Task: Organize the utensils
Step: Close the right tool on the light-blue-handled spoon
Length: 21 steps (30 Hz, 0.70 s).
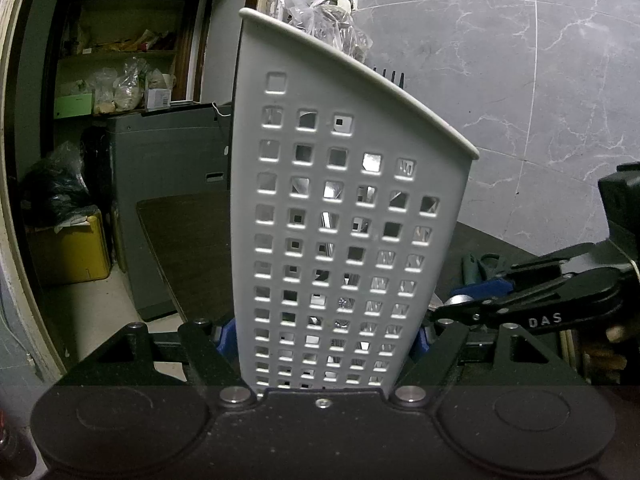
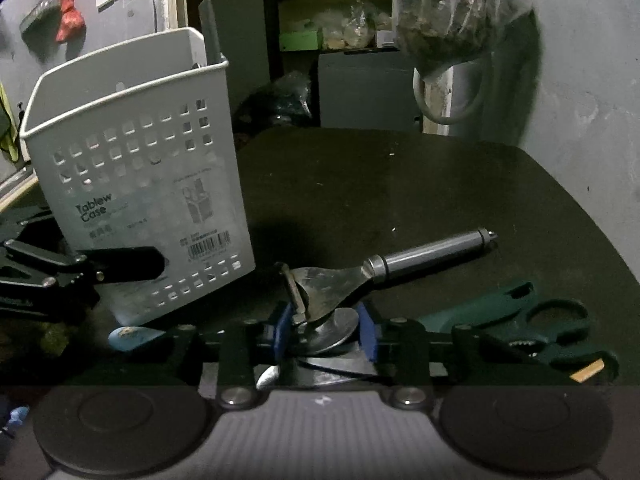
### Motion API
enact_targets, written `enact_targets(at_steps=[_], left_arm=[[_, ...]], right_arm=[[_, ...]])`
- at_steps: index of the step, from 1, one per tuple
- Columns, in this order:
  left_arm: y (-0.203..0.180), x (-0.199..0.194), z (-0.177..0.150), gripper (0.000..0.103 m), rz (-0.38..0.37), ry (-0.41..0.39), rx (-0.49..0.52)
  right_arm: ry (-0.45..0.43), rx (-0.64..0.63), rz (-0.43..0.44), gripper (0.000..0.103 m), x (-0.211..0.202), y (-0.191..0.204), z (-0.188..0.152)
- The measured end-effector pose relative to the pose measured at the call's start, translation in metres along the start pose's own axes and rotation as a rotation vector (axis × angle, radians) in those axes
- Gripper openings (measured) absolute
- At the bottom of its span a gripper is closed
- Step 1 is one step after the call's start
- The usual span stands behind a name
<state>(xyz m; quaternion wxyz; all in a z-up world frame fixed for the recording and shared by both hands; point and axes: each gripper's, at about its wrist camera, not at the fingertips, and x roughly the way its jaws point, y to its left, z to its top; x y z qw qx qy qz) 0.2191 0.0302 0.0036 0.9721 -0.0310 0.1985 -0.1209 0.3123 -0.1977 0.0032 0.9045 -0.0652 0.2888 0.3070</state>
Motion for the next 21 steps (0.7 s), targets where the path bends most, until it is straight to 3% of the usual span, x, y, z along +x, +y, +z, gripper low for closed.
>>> enact_targets(at_steps=[6, 8, 13, 21], left_arm=[[0.000, 0.000, 0.000, 0.077, 0.002, 0.000, 0.001], [0.000, 0.000, 0.000, 0.077, 0.002, 0.001, 0.001], [-0.001, 0.001, 0.000, 0.077, 0.004, 0.003, 0.001], [0.000, 0.002, 0.000, 0.077, 0.008, 0.006, 0.001]], right_arm=[[-0.004, 0.005, 0.030, 0.040, -0.015, -0.004, -0.010], [-0.007, 0.017, 0.035, 0.048, -0.021, -0.006, -0.014], [-0.019, 0.075, 0.043, 0.056, -0.031, -0.009, -0.019], [-0.016, 0.093, 0.030, 0.053, -0.033, -0.007, -0.022]])
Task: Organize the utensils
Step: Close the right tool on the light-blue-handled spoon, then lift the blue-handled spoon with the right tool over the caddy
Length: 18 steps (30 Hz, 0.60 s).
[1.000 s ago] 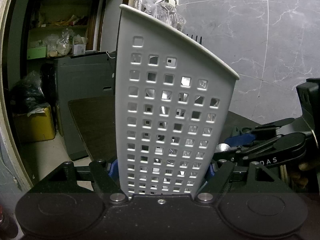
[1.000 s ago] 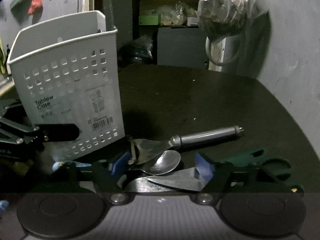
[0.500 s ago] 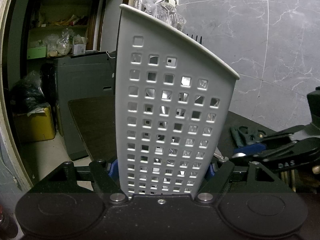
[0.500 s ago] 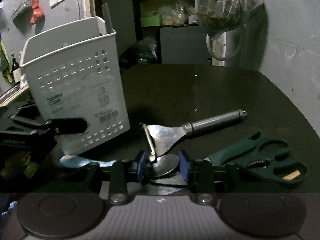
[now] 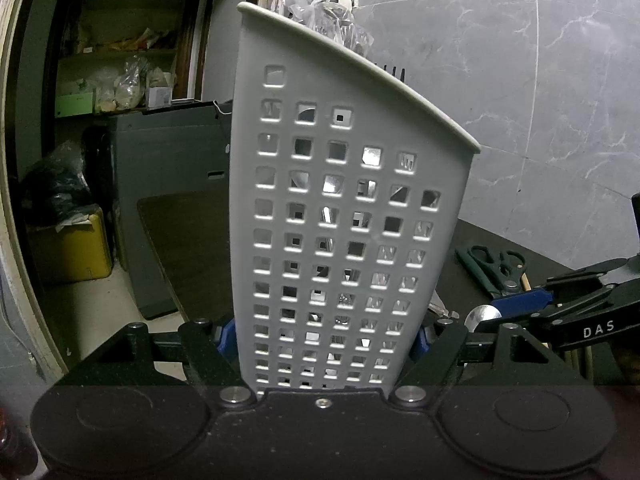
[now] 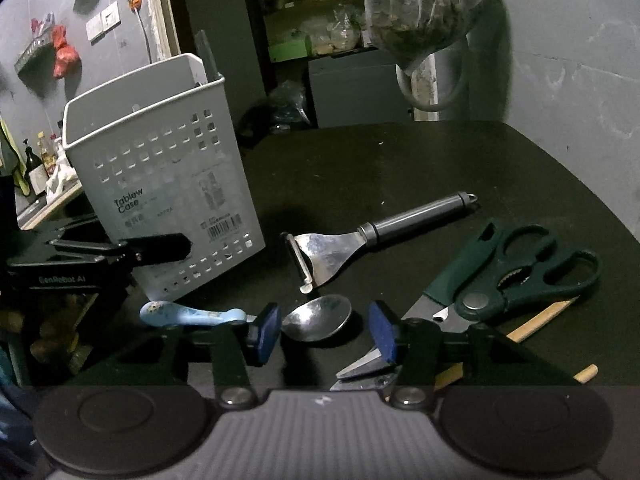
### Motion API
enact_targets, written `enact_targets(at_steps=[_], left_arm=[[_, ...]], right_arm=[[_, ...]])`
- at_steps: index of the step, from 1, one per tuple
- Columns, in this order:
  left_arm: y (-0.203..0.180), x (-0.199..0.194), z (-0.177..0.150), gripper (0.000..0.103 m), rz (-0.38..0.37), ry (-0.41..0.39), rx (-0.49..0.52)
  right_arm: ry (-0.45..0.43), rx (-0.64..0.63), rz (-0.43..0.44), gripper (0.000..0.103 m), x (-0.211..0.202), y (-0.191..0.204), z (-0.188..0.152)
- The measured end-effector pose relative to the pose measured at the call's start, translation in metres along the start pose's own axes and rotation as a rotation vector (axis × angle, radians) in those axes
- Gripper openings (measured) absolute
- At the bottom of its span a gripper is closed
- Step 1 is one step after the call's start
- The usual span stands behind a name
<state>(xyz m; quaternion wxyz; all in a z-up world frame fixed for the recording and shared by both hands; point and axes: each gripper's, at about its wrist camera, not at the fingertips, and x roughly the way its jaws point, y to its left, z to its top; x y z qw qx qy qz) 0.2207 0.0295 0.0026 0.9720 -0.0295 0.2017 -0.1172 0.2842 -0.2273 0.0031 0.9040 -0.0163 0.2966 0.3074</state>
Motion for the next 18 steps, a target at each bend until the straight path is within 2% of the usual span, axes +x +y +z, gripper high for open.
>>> enact_targets(at_steps=[6, 8, 9, 14, 18], left_arm=[[0.000, 0.000, 0.000, 0.077, -0.001, 0.000, 0.000], [0.000, 0.000, 0.000, 0.077, 0.000, 0.000, 0.000], [0.000, 0.000, 0.000, 0.077, -0.001, 0.000, 0.000], [0.000, 0.000, 0.000, 0.077, 0.000, 0.000, 0.000], [0.000, 0.000, 0.000, 0.077, 0.000, 0.000, 0.000]], right_arm=[[0.001, -0.002, -0.003, 0.037, 0.002, 0.004, 0.000], [0.001, 0.012, -0.007, 0.021, 0.002, 0.002, 0.000], [0.000, 0.027, -0.005, 0.018, 0.002, 0.001, 0.000], [-0.013, 0.083, 0.006, 0.013, 0.001, -0.003, -0.001], [-0.069, 0.105, 0.019, 0.009, -0.008, -0.003, 0.000]])
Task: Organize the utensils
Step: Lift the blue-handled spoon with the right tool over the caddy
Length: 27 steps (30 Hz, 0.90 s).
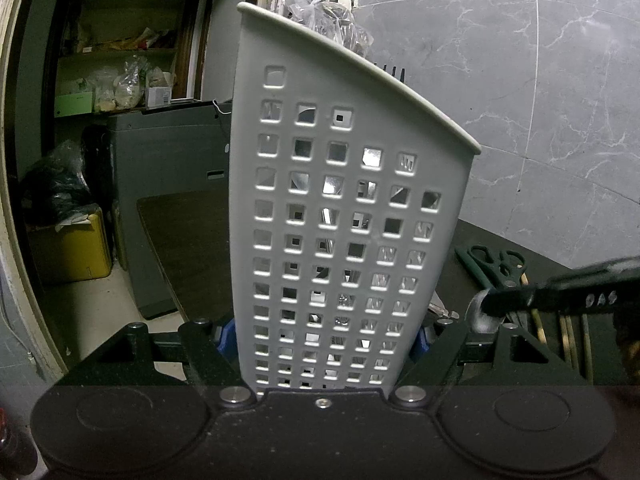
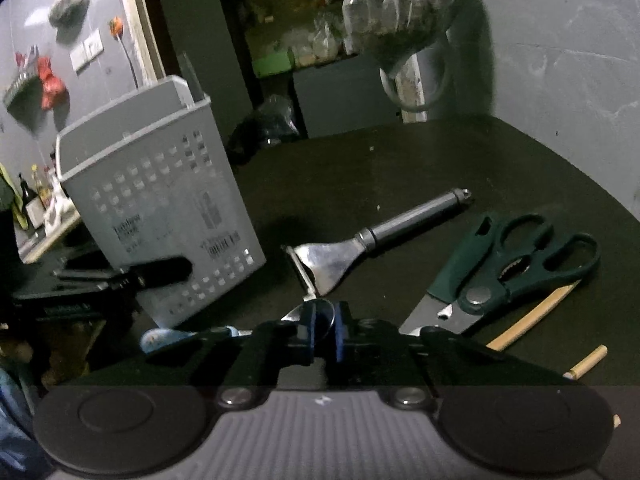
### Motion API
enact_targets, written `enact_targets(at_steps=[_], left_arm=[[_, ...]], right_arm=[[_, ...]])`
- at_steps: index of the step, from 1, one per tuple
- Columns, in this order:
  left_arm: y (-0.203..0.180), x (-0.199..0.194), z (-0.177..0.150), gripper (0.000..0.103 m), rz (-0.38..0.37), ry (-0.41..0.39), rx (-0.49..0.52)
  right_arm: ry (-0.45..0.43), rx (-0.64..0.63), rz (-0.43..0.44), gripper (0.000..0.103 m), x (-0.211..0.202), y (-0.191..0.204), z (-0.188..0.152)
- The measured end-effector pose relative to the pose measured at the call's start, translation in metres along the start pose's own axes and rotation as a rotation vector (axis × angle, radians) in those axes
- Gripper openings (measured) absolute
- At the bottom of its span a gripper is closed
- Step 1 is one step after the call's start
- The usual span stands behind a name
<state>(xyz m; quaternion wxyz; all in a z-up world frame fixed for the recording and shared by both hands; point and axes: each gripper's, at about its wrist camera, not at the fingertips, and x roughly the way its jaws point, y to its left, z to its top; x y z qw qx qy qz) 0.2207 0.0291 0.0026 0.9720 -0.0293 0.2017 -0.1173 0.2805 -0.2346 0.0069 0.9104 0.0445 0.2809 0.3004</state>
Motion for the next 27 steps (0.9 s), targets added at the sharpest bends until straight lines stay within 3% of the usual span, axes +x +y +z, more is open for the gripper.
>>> enact_targets(at_steps=[4, 12, 27], left_arm=[[0.000, 0.000, 0.000, 0.077, 0.000, 0.000, -0.001], [0.000, 0.000, 0.000, 0.077, 0.001, 0.002, 0.000], [-0.001, 0.000, 0.000, 0.077, 0.001, 0.002, -0.001]], right_arm=[[-0.091, -0.074, -0.046, 0.007, -0.018, 0.012, 0.007], [-0.268, -0.422, -0.242, 0.005, -0.050, 0.065, 0.011], [-0.343, -0.768, -0.372, 0.002, -0.058, 0.117, 0.002]])
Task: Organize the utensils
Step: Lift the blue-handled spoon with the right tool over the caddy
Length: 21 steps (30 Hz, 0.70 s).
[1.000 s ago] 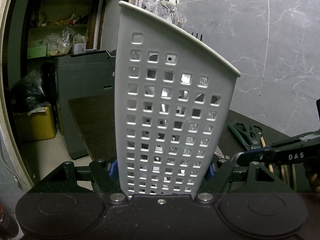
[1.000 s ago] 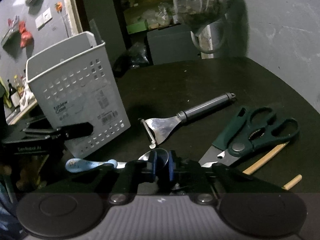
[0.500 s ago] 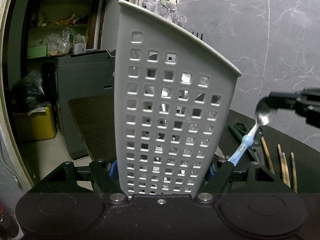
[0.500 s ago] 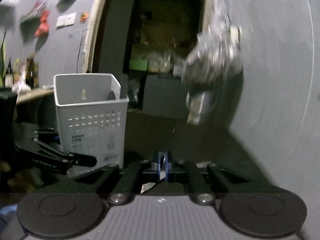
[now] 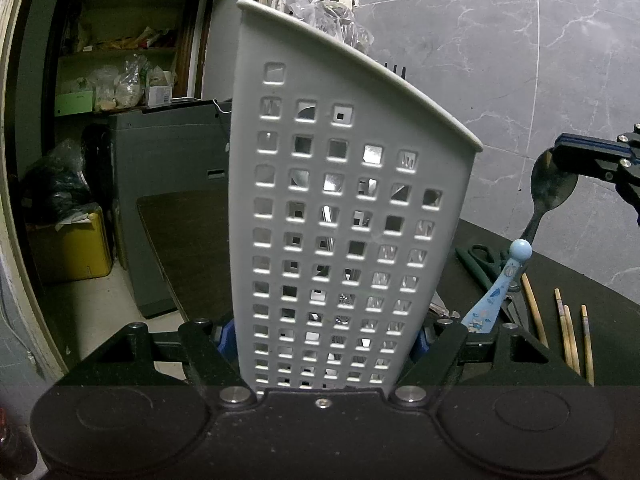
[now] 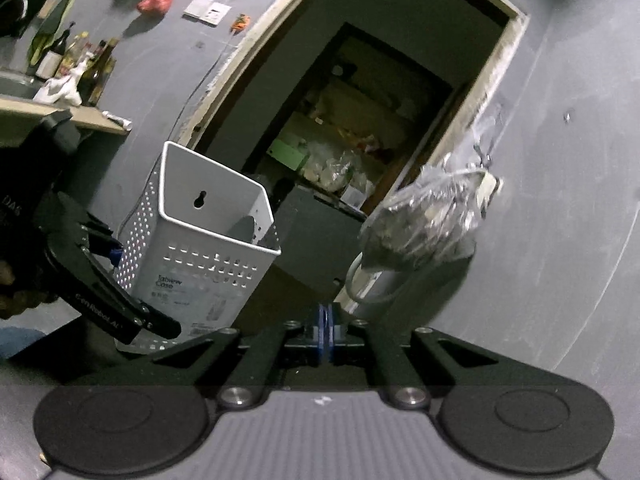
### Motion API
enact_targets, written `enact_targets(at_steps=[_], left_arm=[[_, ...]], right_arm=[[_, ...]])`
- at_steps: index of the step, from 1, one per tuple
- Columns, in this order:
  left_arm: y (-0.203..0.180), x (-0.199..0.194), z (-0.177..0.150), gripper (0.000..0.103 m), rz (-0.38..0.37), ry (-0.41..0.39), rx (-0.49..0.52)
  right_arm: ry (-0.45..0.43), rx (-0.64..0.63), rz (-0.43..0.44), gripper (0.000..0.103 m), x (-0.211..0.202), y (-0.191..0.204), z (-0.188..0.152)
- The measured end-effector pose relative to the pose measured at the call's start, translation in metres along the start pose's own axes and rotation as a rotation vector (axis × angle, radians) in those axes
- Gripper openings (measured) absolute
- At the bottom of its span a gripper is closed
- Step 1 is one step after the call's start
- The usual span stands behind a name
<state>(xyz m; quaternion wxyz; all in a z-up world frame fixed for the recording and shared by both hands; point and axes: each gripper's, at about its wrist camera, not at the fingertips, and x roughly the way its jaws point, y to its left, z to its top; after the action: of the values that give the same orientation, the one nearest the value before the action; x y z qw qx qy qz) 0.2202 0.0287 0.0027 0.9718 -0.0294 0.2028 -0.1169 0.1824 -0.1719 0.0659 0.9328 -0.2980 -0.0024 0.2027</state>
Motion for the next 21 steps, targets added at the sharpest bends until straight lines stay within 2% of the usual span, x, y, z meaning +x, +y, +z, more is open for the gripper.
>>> enact_targets(at_steps=[9, 21], left_arm=[[-0.0001, 0.0000, 0.0000, 0.077, 0.000, 0.000, 0.000], [-0.0001, 0.0000, 0.0001, 0.077, 0.000, 0.000, 0.000]], right_arm=[[-0.018, -0.033, 0.032, 0.002, 0.0002, 0.0063, 0.0026], [0.002, 0.008, 0.066, 0.003, 0.0044, 0.0029, -0.0030]])
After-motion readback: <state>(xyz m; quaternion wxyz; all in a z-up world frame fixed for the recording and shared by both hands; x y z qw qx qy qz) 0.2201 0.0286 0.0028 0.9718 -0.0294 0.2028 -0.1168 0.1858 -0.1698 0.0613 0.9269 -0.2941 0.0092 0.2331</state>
